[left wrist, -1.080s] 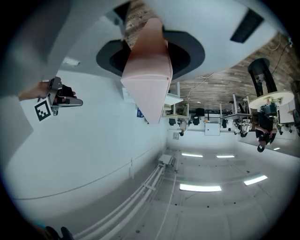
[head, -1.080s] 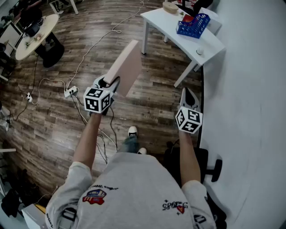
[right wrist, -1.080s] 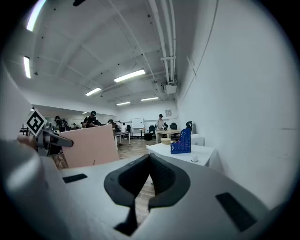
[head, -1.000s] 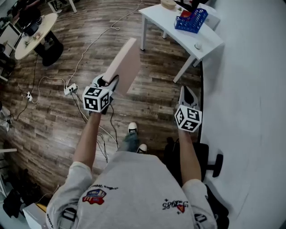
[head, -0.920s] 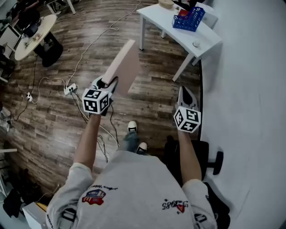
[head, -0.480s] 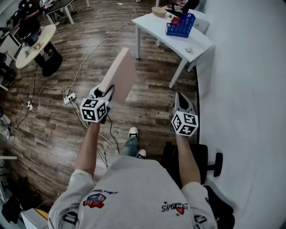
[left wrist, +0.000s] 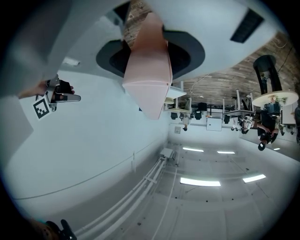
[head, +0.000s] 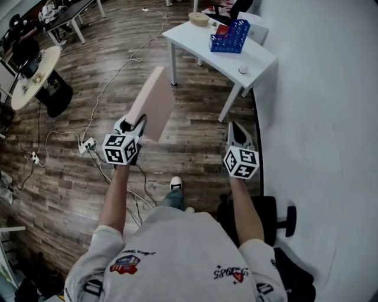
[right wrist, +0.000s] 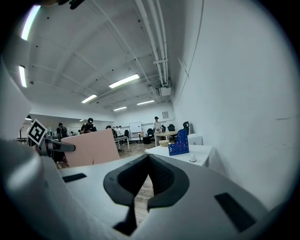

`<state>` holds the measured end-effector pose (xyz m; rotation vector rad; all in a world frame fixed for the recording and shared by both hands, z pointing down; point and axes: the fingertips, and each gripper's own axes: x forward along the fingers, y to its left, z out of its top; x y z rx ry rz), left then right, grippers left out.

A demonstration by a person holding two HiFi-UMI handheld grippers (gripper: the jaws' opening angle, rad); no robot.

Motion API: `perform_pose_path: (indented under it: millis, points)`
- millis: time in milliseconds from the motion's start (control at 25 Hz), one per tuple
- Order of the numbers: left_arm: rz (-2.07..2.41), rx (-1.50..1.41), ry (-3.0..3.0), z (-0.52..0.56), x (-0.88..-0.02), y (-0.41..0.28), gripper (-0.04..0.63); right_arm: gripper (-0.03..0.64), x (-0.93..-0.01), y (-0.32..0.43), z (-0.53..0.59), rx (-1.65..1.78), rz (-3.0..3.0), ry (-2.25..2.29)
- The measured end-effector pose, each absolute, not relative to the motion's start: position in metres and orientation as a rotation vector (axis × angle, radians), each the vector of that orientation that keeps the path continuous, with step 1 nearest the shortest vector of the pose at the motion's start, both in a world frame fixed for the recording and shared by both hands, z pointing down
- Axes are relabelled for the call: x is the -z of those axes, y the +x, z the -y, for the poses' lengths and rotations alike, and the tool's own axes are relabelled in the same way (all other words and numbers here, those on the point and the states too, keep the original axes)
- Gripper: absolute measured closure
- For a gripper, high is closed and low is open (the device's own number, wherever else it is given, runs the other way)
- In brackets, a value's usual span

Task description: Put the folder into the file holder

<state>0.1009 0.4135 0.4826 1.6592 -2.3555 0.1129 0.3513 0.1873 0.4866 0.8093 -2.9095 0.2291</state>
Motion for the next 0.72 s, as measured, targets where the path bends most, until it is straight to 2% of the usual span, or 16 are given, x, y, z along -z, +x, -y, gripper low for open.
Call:
perform_pose_path:
  millis: [280,720]
  points:
    - [2.302,-0.141,1.765,-0.34,-0.478,0.034,0.437,0.615,-0.479,0.297,-0.133,-0.233,2.888,0.908]
    - [2.239,-0.116,1.829,-0.292,-0.481,-0.035,0.437,0.615,-0.473,0.245,-0.1,-0.215,2.852,1.002]
